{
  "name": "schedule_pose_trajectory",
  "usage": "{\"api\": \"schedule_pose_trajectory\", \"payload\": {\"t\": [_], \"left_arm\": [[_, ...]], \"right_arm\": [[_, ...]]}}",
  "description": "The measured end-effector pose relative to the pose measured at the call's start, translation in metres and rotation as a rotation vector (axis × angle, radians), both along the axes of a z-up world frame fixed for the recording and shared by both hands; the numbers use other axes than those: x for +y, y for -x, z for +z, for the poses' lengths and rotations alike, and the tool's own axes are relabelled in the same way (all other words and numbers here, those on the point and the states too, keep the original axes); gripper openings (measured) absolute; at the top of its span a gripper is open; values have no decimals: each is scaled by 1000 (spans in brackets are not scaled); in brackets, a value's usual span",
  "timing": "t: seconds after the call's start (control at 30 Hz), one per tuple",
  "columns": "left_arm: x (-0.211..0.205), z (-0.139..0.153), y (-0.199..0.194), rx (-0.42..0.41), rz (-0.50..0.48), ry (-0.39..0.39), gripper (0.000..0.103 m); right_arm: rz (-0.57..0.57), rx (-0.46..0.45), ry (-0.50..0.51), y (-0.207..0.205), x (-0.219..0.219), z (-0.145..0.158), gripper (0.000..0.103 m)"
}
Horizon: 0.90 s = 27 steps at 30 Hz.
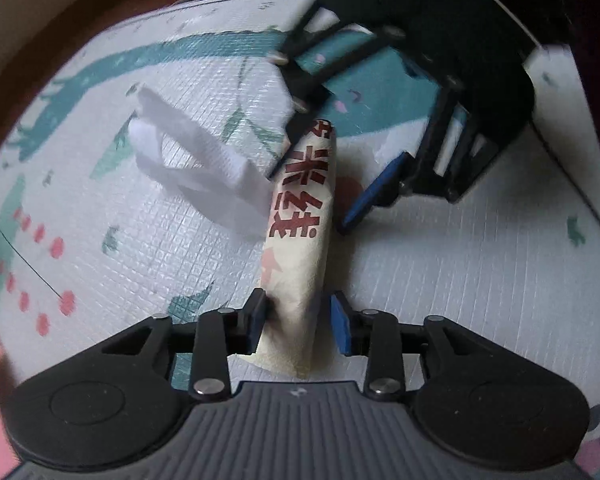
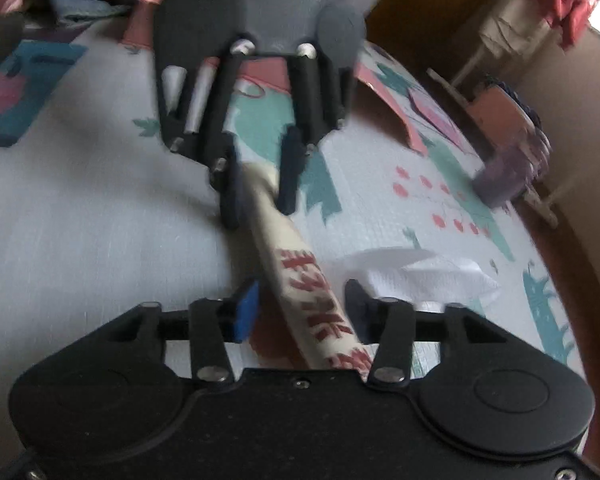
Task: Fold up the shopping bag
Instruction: 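Grasp the rolled bag end with the right gripper and lift it off the mat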
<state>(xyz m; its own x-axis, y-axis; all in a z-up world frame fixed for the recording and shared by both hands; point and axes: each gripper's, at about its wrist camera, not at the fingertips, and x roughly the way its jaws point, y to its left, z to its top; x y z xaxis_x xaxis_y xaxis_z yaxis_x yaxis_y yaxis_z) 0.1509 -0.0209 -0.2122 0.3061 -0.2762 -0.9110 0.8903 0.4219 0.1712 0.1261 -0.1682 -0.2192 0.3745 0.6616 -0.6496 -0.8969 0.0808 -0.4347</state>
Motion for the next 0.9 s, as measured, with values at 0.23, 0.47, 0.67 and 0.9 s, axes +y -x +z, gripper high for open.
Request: {"api": "schedule_pose_trajectory", "payload": {"t": [0.23, 0.47, 0.67, 0.9], "left_arm": [[2, -2, -11, 52, 5, 14, 40], [-3, -3, -9, 43, 16, -14, 40], [-21, -5, 8, -48, 50, -110, 38], [-24, 23, 47, -192, 325, -101, 47]], "right_arm": [[4, -104, 71, 4, 26, -3, 31], [-79, -31, 95, 1, 37, 2, 30], [-70, -76, 67, 10, 31, -6, 28], [-135, 36, 5, 0, 16, 4, 22]]}}
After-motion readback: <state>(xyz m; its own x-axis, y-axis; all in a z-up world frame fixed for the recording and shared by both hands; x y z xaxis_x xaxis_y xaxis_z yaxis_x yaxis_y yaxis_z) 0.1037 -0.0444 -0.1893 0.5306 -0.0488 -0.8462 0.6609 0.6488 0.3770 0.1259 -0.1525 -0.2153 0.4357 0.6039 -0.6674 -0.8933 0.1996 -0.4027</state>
